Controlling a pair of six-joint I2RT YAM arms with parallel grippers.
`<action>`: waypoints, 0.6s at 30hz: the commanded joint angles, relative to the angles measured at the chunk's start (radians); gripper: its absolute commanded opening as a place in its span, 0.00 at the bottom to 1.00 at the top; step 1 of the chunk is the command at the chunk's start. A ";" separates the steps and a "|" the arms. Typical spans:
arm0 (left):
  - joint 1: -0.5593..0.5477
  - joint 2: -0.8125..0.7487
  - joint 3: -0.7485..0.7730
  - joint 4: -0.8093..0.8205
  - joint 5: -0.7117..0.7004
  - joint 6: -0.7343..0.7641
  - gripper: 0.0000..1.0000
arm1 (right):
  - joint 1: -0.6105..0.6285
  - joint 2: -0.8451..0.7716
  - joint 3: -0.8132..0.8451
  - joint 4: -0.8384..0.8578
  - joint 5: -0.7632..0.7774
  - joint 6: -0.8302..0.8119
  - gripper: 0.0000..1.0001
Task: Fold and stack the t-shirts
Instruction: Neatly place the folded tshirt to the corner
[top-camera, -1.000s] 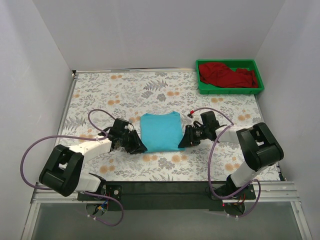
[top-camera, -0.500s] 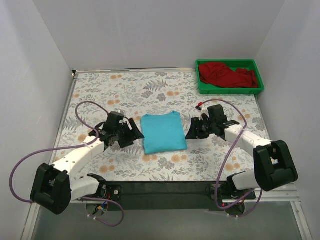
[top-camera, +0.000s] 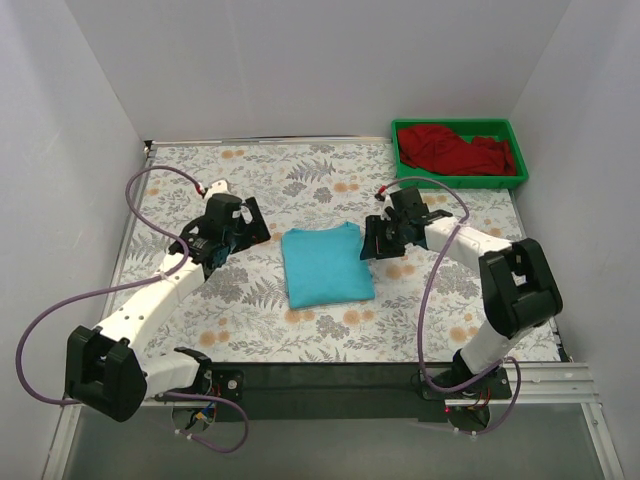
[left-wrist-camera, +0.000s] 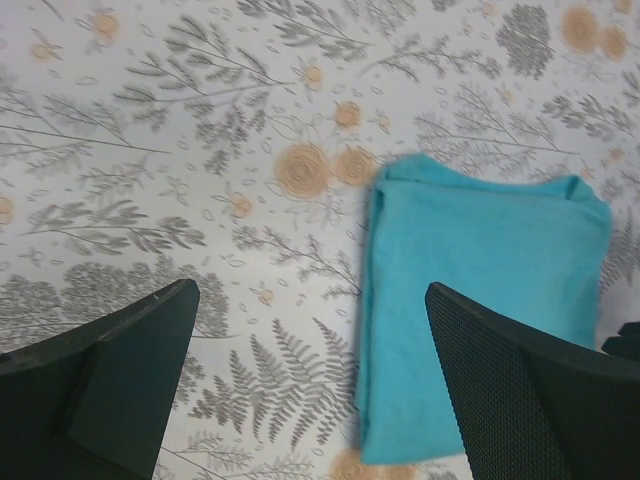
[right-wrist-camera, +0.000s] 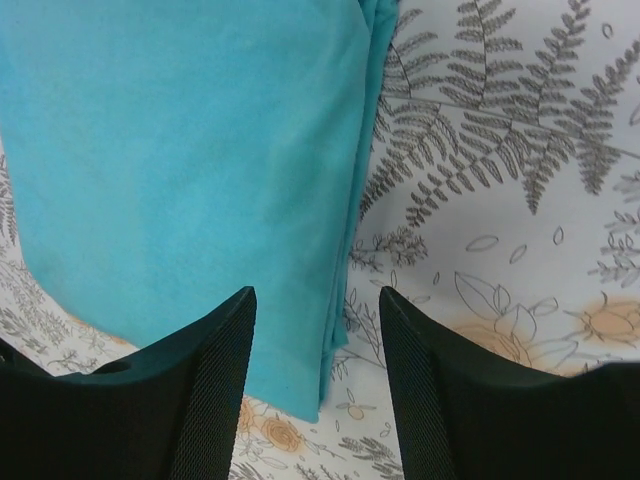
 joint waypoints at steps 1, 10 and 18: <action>0.010 -0.034 -0.028 0.047 -0.205 0.090 0.89 | 0.023 0.071 0.084 -0.009 0.040 0.020 0.50; 0.024 -0.031 -0.116 0.107 -0.257 0.128 0.86 | 0.094 0.218 0.177 -0.020 0.018 0.010 0.42; 0.039 -0.081 -0.128 0.106 -0.259 0.142 0.85 | 0.100 0.250 0.154 -0.087 0.125 -0.035 0.30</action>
